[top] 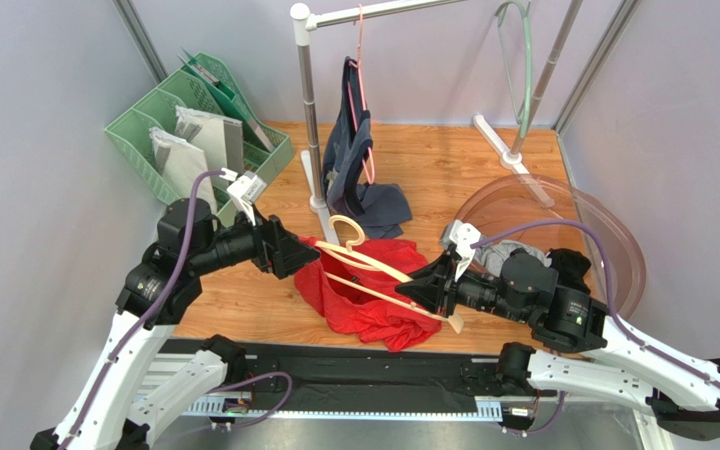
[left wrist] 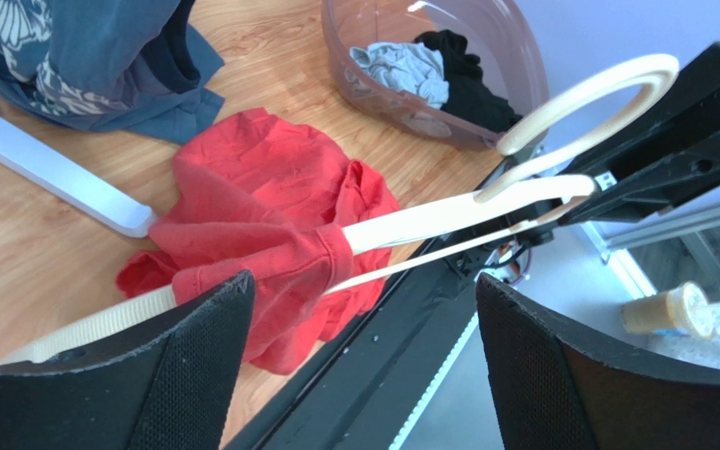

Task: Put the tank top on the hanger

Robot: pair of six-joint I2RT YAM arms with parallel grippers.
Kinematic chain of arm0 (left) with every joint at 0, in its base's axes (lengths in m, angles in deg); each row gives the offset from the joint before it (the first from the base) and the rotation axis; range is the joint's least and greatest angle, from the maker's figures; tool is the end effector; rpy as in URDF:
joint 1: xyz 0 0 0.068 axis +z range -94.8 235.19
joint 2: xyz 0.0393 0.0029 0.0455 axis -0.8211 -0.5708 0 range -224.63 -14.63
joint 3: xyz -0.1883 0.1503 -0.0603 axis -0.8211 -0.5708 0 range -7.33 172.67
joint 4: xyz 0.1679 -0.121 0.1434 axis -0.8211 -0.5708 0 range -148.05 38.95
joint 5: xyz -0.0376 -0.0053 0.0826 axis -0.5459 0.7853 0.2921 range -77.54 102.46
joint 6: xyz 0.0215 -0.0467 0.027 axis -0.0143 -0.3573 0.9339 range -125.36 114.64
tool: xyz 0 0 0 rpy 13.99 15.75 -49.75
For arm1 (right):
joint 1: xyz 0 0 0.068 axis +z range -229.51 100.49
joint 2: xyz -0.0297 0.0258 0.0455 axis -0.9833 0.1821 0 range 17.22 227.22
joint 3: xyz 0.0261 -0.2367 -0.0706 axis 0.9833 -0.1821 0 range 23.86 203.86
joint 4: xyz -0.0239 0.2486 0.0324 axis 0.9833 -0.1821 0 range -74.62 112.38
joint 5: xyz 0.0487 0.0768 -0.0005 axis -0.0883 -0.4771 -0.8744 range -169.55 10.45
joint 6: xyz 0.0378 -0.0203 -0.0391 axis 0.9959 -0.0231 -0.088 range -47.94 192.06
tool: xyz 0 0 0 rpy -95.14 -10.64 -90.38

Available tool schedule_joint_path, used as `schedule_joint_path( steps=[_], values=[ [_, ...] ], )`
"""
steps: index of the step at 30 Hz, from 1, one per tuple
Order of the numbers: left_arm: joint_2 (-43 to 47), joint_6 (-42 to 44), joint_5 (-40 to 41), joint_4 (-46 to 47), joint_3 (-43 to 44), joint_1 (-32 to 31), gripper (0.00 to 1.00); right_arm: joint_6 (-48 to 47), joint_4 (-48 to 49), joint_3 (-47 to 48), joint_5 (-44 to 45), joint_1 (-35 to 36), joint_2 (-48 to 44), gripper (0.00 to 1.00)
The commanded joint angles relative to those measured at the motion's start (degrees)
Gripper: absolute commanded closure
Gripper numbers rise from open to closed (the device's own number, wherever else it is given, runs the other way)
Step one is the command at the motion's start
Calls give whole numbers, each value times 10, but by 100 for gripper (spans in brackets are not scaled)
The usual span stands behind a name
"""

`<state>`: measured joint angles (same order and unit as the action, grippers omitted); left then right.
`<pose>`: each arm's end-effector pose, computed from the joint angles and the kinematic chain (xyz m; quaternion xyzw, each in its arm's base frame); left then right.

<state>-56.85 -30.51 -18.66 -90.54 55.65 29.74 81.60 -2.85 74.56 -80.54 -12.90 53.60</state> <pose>0.1219 -0.0819 0.3779 0.1584 0.7825 -0.4369 0.4144 0.0605 0.1416 0.3493 -0.3732 0.6748 0.3978 0.4970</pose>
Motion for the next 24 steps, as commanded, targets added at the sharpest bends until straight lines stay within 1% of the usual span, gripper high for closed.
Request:
schedule_joint_path(
  steps=[1,6,11,12,16,17,19,21,24],
  values=[
    [-7,44,-10,-10,57,1,3,-9,70,10,-8,4,-11,100],
    [-1,86,36,-27,89,1,1,-13,58,19,-7,4,-26,100],
    [21,139,13,-3,86,1,1,-13,62,20,-13,4,-44,100],
    [26,161,-6,6,80,1,1,-13,62,23,-15,4,-45,100],
    [35,204,-53,20,61,1,1,-13,44,46,-26,3,-42,100],
    [33,210,-80,27,54,1,1,-13,41,55,-30,3,-40,100],
    [29,220,-105,41,46,1,1,-11,30,62,-43,4,-36,100],
    [21,226,-156,63,39,1,1,-10,26,67,-56,3,-34,100],
    [-2,242,-207,49,45,1,1,-6,20,75,-62,4,-37,100]
  ],
)
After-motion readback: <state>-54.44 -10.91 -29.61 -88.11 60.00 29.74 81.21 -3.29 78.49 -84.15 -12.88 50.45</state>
